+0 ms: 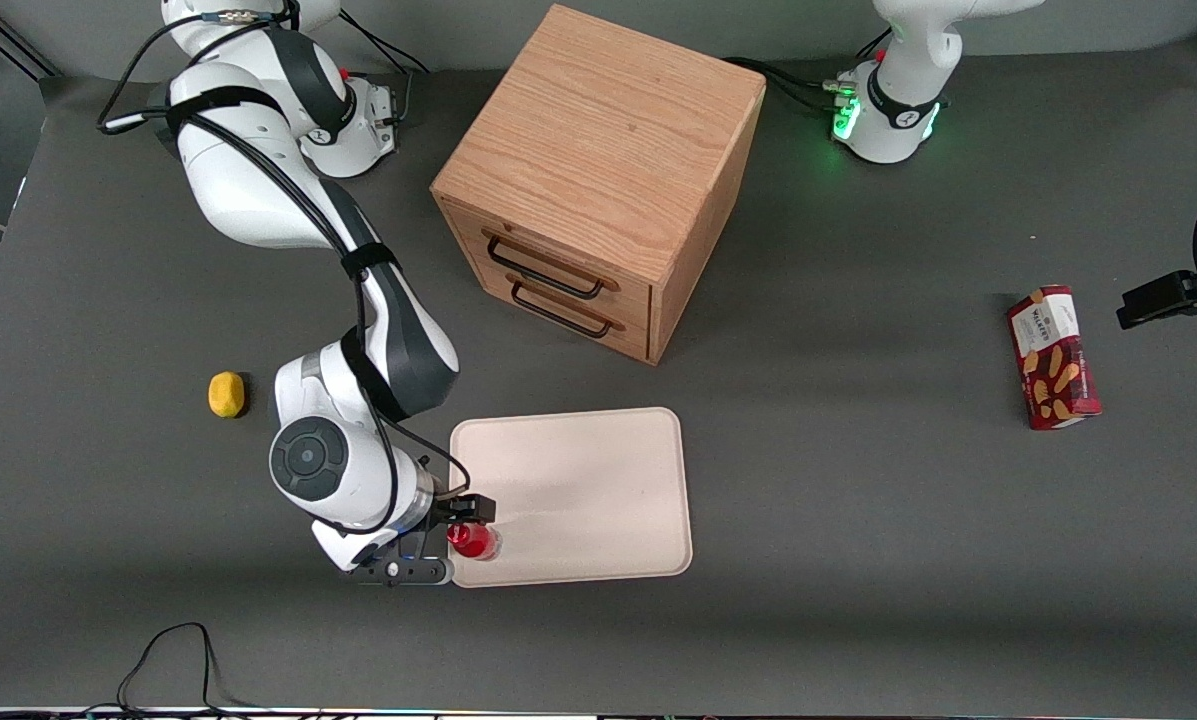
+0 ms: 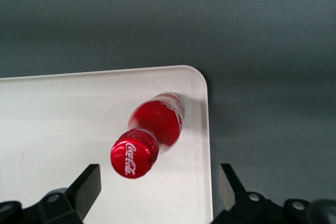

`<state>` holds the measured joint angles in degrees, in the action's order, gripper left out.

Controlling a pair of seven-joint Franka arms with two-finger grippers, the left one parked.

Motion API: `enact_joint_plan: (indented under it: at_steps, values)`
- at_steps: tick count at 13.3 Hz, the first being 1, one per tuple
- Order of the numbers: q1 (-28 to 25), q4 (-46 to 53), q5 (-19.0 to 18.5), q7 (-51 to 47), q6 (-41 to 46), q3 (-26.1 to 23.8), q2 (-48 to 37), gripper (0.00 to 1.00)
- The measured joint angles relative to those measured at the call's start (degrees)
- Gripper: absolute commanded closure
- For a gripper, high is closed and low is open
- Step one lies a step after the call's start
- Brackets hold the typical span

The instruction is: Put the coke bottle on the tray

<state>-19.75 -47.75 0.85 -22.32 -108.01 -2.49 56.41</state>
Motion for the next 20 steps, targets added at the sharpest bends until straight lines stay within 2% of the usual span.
enact_joint_plan:
  at_steps: [2,7,9,12,14,17,20]
  values:
    - [0.0,0.67,0.0,-0.01,1.34,0.0,-0.41,0.0]
    - [1.2,-0.56,0.61,-0.2,15.09,0.25,-7.74,0.0]
    - [4.19,-8.98,1.73,1.86,15.18,0.57,-15.66,0.0]
    - [8.77,-27.26,2.45,9.23,12.75,2.57,-30.85,0.0]
    - [9.29,-38.02,2.54,12.02,10.24,5.56,-39.92,0.0]
    - [9.24,-51.83,2.53,12.65,6.08,7.46,-51.03,0.0]
    - [9.26,-58.08,2.05,13.72,7.51,8.22,-58.57,0.0]
